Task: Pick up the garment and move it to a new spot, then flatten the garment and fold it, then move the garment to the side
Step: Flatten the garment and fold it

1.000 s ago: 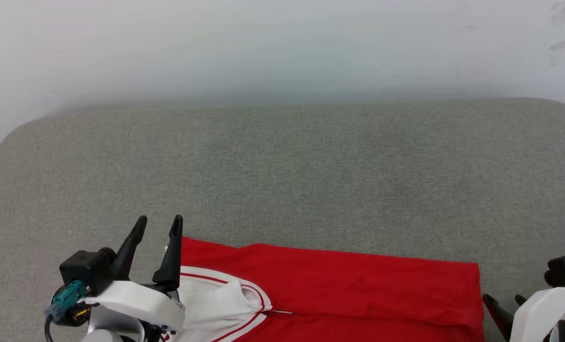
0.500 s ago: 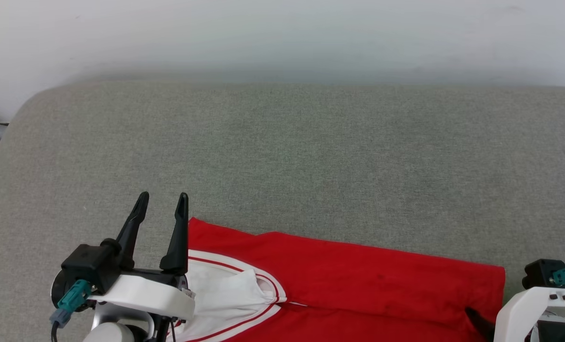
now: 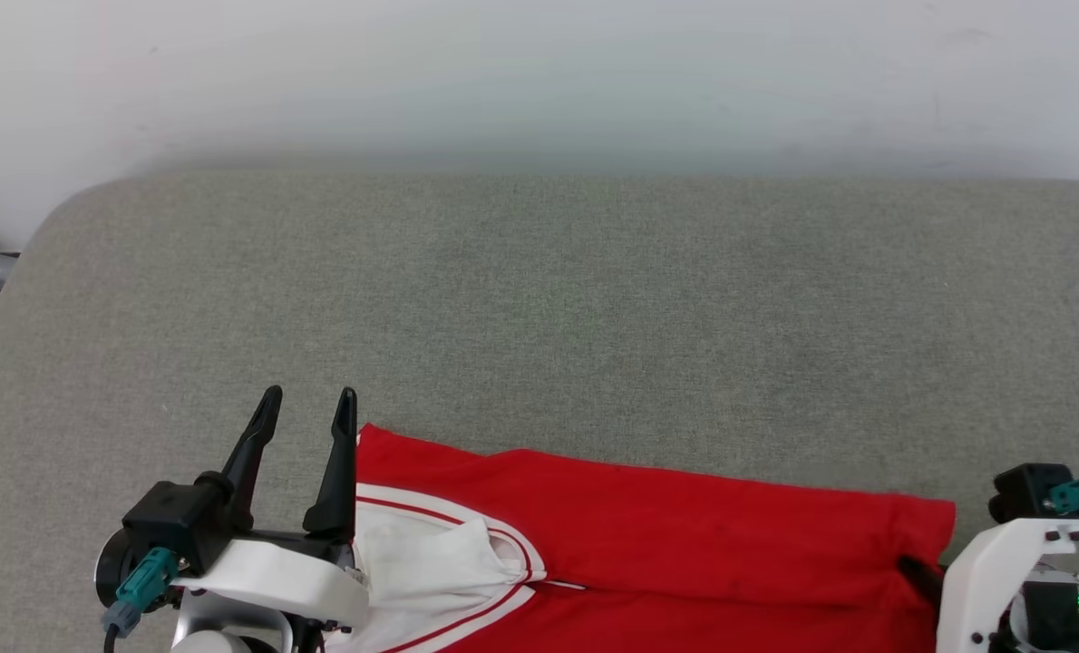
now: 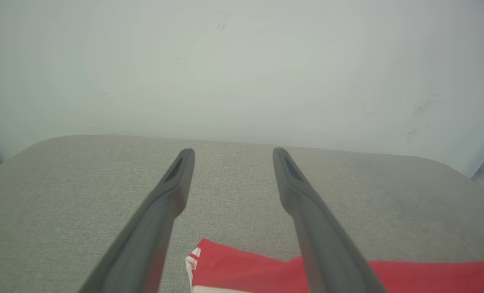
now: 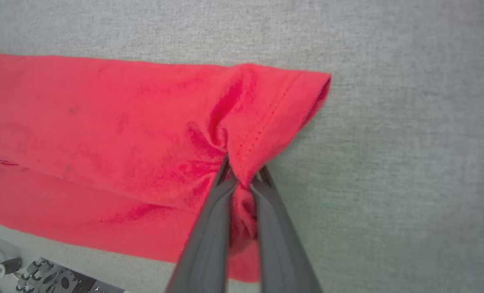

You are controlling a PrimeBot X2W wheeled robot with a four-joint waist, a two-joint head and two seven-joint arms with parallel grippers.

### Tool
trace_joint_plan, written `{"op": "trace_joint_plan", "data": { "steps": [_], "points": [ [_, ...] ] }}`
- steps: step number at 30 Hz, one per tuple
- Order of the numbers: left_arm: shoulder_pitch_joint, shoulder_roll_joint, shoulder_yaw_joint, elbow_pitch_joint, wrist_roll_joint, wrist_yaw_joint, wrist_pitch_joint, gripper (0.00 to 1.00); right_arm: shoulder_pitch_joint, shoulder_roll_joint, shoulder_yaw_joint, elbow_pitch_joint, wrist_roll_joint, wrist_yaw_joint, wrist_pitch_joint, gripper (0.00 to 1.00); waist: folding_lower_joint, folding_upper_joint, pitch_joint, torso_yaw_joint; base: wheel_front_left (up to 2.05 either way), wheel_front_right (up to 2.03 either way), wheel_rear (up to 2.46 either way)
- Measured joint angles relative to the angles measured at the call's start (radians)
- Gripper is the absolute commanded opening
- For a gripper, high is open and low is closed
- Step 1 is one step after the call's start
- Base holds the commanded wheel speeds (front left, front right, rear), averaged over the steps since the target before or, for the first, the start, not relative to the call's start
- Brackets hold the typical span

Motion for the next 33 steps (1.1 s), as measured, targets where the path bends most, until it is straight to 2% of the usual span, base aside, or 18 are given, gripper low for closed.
{"op": "trace_joint_plan", "data": {
  "steps": [6, 13, 18, 20, 22, 24, 28, 30, 33],
  "points": [
    [0.006, 0.010, -0.004, -0.009, 0.010, 0.014, 0.014, 1.00, 0.000, -0.015, -0.115, -0.037, -0.022, 0.000, 0.044, 0.00, 0.0000, 0.0000, -0.020, -0.014, 0.00, 0.00, 0.00],
    [0.012, 0.015, -0.011, -0.023, 0.010, 0.020, 0.021, 1.00, 0.005, -0.024, -0.334, -0.059, -0.073, 0.000, 0.115, 0.00, 0.0000, 0.0000, -0.034, -0.025, 0.00, 0.00, 0.00],
    [0.015, 0.015, -0.016, -0.024, 0.010, 0.019, 0.021, 1.00, -0.002, 0.011, -0.424, -0.085, -0.044, 0.000, 0.192, 0.00, 0.0000, 0.0000, -0.037, -0.033, 0.00, 0.00, 0.00],
    [0.015, 0.014, -0.019, -0.024, 0.010, 0.020, 0.021, 1.00, -0.019, 0.061, -0.444, -0.088, 0.019, 0.000, 0.252, 0.00, 0.0000, 0.0000, -0.040, -0.036, 0.00, 0.00, 0.00],
    [0.015, 0.014, -0.023, -0.022, 0.010, 0.019, 0.022, 1.00, -0.040, 0.125, -0.457, -0.090, 0.128, 0.000, 0.332, 0.00, 0.0000, 0.0000, -0.043, -0.037, 0.00, 0.00, 0.00],
    [0.015, 0.013, -0.027, -0.018, 0.010, 0.018, 0.023, 1.00, -0.057, 0.161, -0.455, -0.097, 0.234, 0.000, 0.406, 0.00, 0.0000, 0.0000, -0.045, -0.035, 0.00, 0.00, 0.00],
    [0.015, 0.007, -0.040, -0.012, 0.008, 0.010, 0.026, 1.00, -0.063, 0.177, -0.444, -0.090, 0.448, 0.000, 0.510, 0.00, 0.0000, 0.0000, -0.045, -0.026, 0.00, 0.00, 0.00],
    [0.014, 0.003, -0.045, -0.006, 0.007, 0.009, 0.029, 1.00, -0.066, 0.178, -0.401, -0.043, 0.593, 0.000, 0.524, 0.00, 0.0000, 0.0000, -0.044, -0.018, 0.00, 0.00, 0.00],
    [0.006, 0.002, -0.051, 0.005, 0.007, 0.001, 0.029, 1.00, -0.067, 0.181, -0.302, -0.001, 0.734, 0.000, 0.512, 0.00, 0.0000, 0.0000, -0.039, -0.006, 0.00, 0.00, 0.00]
  ]
}}
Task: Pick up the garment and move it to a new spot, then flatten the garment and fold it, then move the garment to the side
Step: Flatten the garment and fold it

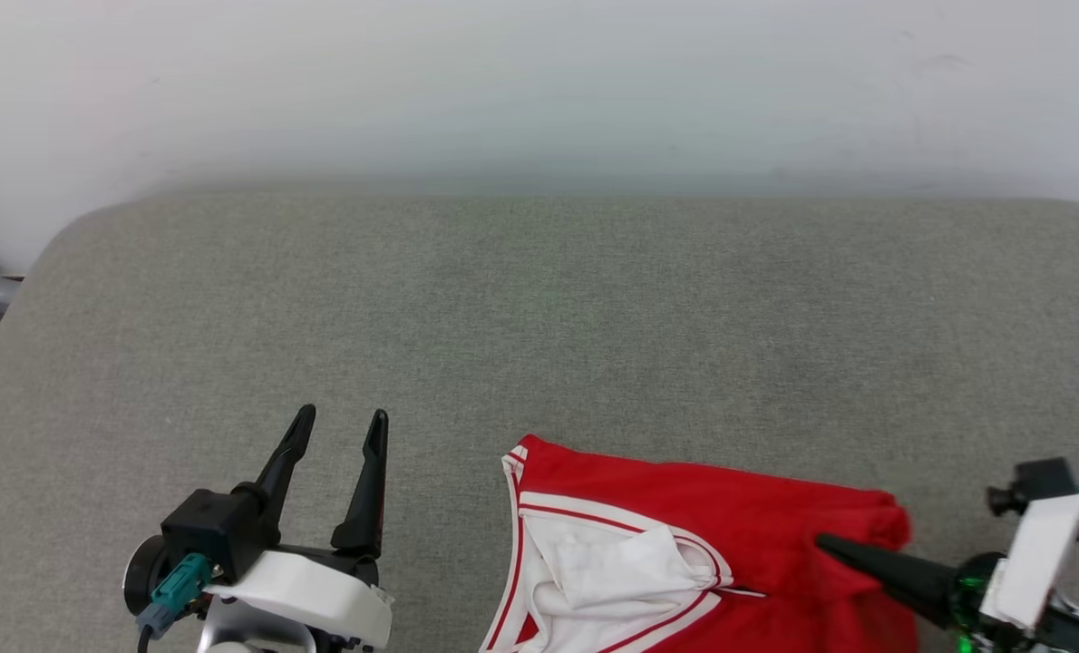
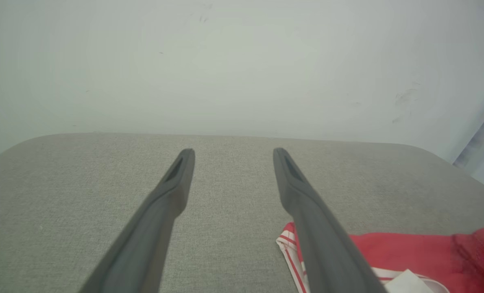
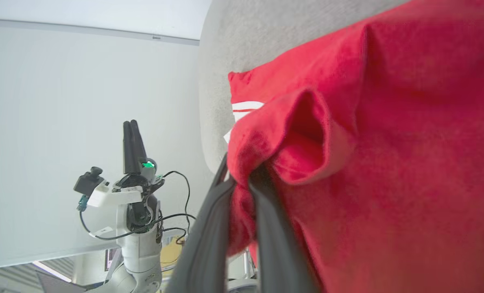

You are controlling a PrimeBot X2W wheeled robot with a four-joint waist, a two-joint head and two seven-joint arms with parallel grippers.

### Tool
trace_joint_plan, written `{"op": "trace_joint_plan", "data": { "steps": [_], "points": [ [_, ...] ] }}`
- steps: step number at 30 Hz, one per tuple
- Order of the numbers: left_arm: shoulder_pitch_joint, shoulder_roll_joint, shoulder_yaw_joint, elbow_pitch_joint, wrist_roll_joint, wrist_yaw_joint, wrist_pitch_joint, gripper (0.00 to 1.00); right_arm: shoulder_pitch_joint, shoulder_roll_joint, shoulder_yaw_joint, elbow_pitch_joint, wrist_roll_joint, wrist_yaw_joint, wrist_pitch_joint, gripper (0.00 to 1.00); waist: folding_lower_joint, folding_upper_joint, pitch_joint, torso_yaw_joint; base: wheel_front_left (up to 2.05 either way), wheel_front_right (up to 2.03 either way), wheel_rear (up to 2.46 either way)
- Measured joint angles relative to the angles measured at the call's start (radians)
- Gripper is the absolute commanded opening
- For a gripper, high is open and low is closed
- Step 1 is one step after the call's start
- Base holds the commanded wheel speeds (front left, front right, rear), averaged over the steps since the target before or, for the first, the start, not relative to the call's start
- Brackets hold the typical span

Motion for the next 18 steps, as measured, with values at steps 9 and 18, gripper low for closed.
{"op": "trace_joint_plan", "data": {
  "steps": [9, 18],
  "points": [
    [-0.039, -0.014, -0.016, 0.015, 0.000, -0.014, 0.000, 1.00, -0.034, 0.000, 0.331, 0.050, 0.178, 0.000, -0.162, 0.00, 0.0000, 0.0000, 0.024, 0.041, 0.00, 0.00, 0.00],
    [-0.080, -0.040, -0.028, 0.038, 0.000, -0.033, -0.008, 1.00, -0.112, 0.001, 0.543, 0.144, 0.154, 0.000, -0.334, 0.00, 0.0000, 0.0000, 0.077, 0.082, 0.00, 0.00, 0.00]
  ]
}}
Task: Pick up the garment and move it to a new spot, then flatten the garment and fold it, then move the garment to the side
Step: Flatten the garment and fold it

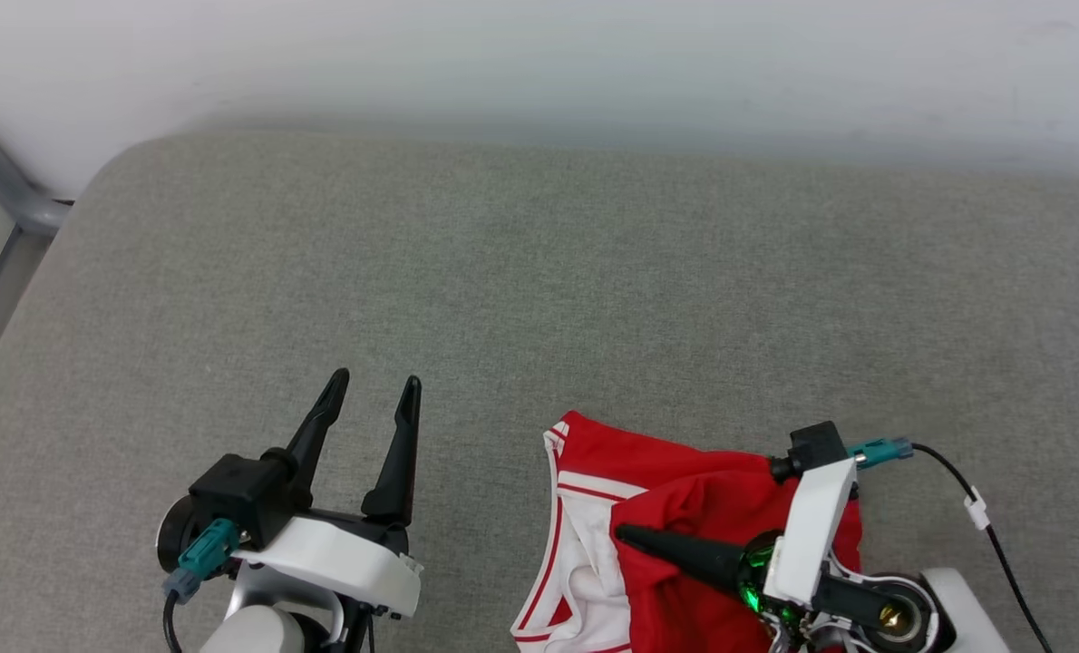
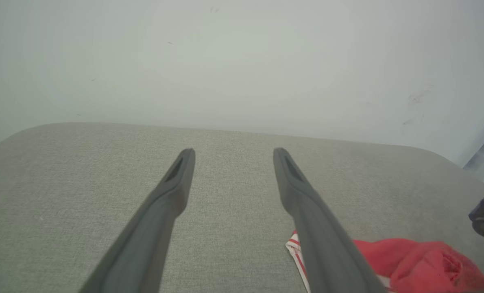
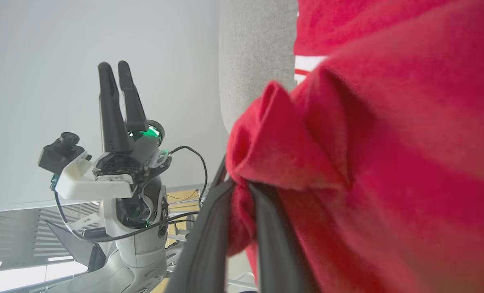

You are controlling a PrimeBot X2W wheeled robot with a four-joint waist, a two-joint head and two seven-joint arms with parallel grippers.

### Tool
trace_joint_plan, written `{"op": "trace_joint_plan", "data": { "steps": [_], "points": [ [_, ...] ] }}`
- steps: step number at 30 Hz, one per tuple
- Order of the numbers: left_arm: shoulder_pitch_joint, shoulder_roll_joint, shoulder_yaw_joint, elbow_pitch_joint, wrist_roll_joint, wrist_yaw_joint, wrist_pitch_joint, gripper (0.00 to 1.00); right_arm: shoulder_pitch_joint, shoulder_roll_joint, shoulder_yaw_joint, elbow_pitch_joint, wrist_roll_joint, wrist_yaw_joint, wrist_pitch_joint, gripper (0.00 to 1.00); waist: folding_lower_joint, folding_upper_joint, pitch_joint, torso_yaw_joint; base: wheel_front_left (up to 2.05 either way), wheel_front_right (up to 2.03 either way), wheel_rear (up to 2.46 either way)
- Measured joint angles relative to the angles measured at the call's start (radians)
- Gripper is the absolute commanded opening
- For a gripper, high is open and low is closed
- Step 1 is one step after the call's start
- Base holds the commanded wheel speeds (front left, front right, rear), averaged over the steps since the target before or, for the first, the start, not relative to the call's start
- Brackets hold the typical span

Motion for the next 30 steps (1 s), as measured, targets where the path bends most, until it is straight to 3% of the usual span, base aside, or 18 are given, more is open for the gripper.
{"op": "trace_joint_plan", "data": {
  "steps": [2, 3, 4, 9, 14, 21, 25, 30],
  "points": [
    [-0.005, -0.008, 0.000, 0.012, 0.000, -0.003, -0.003, 1.00, -0.014, 0.000, 0.030, 0.035, -0.016, 0.000, -0.034, 0.04, 0.0000, 0.0000, 0.017, 0.009, 0.00, 0.00, 0.00],
    [-0.007, -0.010, 0.000, 0.015, 0.000, -0.006, -0.004, 1.00, -0.021, 0.000, 0.038, 0.044, -0.016, 0.000, -0.043, 0.42, 0.0000, 0.0000, 0.021, 0.010, 0.00, 0.00, 0.00],
    [-0.010, -0.012, 0.000, 0.018, 0.000, -0.008, -0.007, 1.00, -0.025, 0.000, 0.045, 0.049, -0.015, 0.000, -0.051, 1.00, 0.0000, 0.0000, 0.025, 0.011, 0.00, 0.00, 0.00],
    [-0.020, -0.017, 0.006, 0.037, 0.000, -0.013, -0.010, 1.00, -0.038, 0.000, 0.084, 0.042, -0.022, 0.000, -0.076, 1.00, 0.0000, 0.0000, 0.030, 0.006, 0.00, 0.00, 0.00],
    [-0.029, -0.020, 0.014, 0.047, 0.000, -0.017, -0.015, 1.00, -0.042, -0.017, 0.135, -0.065, -0.097, 0.000, -0.143, 1.00, 0.0000, 0.0000, 0.019, -0.003, 0.00, 0.00, 0.00],
    [-0.023, -0.021, 0.020, 0.053, 0.002, -0.016, -0.018, 1.00, -0.033, -0.124, 0.193, -0.196, -0.348, 0.000, -0.348, 1.00, 0.0000, 0.0000, -0.006, -0.027, 0.00, 0.00, 0.00],
    [-0.010, -0.016, 0.026, 0.053, 0.002, -0.010, -0.019, 1.00, -0.013, -0.173, 0.135, -0.196, -0.545, 0.000, -0.463, 1.00, 0.0000, 0.0000, -0.024, -0.046, 0.00, 0.00, 0.00],
    [0.008, -0.011, 0.031, 0.057, 0.003, 0.002, -0.019, 1.00, 0.044, -0.191, -0.003, -0.201, -0.770, 0.000, -0.541, 1.00, -0.0001, 0.0000, -0.047, -0.073, 0.00, 0.00, 0.00]
  ]
}}
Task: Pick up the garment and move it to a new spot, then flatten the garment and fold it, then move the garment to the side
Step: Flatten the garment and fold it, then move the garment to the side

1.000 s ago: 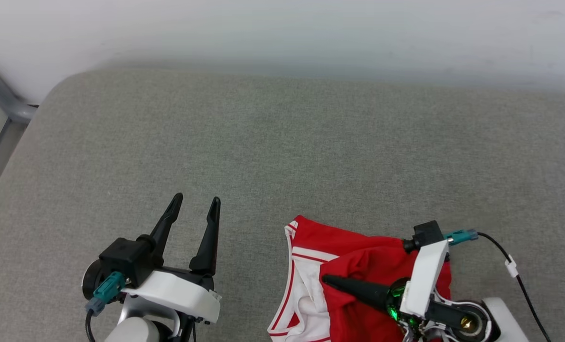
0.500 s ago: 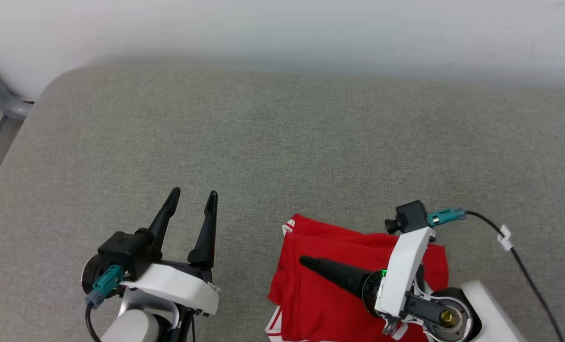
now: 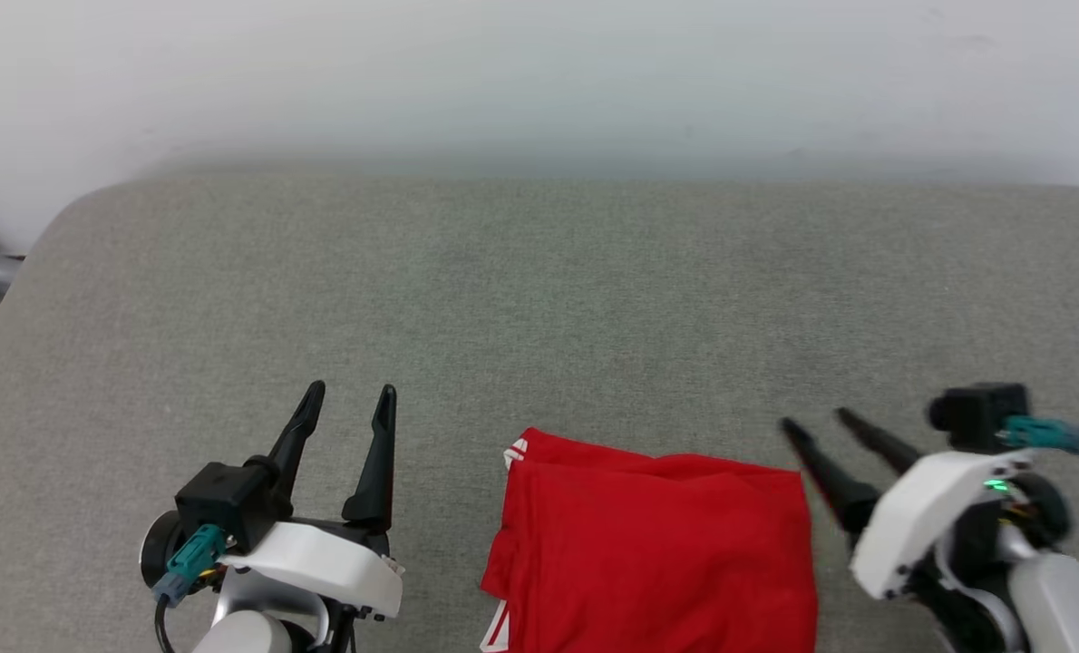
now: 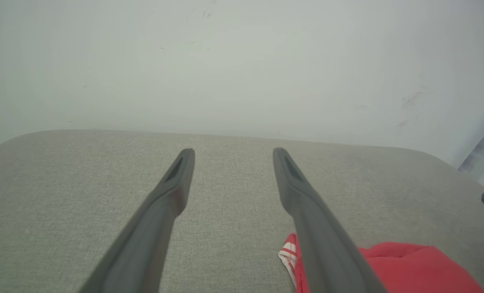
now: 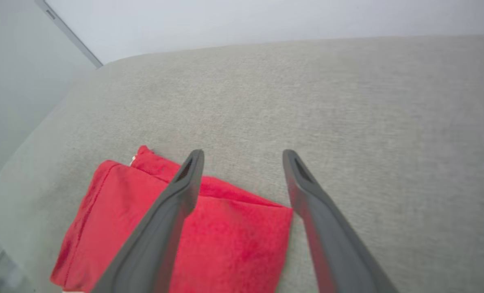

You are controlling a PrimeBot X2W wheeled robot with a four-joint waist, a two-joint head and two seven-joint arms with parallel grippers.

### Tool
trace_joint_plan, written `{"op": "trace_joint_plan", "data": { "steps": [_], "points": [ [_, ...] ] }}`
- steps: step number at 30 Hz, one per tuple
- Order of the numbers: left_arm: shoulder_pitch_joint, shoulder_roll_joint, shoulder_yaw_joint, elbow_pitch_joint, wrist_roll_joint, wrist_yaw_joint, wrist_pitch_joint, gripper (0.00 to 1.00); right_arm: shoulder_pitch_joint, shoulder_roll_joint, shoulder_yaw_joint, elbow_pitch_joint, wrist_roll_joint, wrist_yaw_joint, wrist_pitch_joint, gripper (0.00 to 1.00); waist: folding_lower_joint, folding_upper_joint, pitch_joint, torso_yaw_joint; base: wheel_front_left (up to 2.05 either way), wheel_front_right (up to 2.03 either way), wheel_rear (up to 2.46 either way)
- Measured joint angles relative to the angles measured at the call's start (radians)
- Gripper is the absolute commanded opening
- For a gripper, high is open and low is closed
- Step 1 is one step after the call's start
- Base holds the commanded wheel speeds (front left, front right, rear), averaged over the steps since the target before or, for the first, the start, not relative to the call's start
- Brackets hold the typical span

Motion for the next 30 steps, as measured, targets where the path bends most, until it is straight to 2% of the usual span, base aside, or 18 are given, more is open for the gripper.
{"op": "trace_joint_plan", "data": {
  "steps": [5, 9, 16, 22, 30],
  "points": [
    [0.017, 0.006, 0.006, 0.014, 0.006, 0.006, 0.000, 1.00, 0.060, 0.021, -0.193, -0.056, -0.215, 0.000, -0.112, 1.00, 0.0000, 0.0000, -0.023, -0.027, 0.00, 0.00, 0.00],
    [0.038, 0.007, 0.014, 0.022, 0.007, 0.013, -0.001, 1.00, 0.104, 0.072, -0.281, -0.126, -0.327, 0.000, -0.221, 1.00, 0.0000, 0.0000, -0.043, -0.043, 0.00, 0.00, 0.00],
    [0.083, 0.005, 0.040, 0.036, 0.020, 0.027, -0.002, 1.00, 0.187, 0.128, -0.311, -0.193, -0.392, 0.000, -0.311, 1.00, -0.0001, 0.0000, -0.087, -0.062, 0.00, 0.00, 0.00],
    [0.112, 0.000, 0.063, 0.034, 0.040, 0.030, -0.003, 1.00, 0.260, 0.158, -0.299, -0.231, -0.407, 0.000, -0.315, 1.00, -0.0001, 0.0000, -0.103, -0.070, 0.00, 0.00, 0.00],
    [0.119, -0.015, 0.080, 0.040, 0.053, 0.015, -0.003, 1.00, 0.270, 0.174, -0.291, -0.249, -0.406, 0.000, -0.299, 1.00, -0.0001, 0.0000, -0.105, -0.071, 0.00, 0.00, 0.00]
  ]
}}
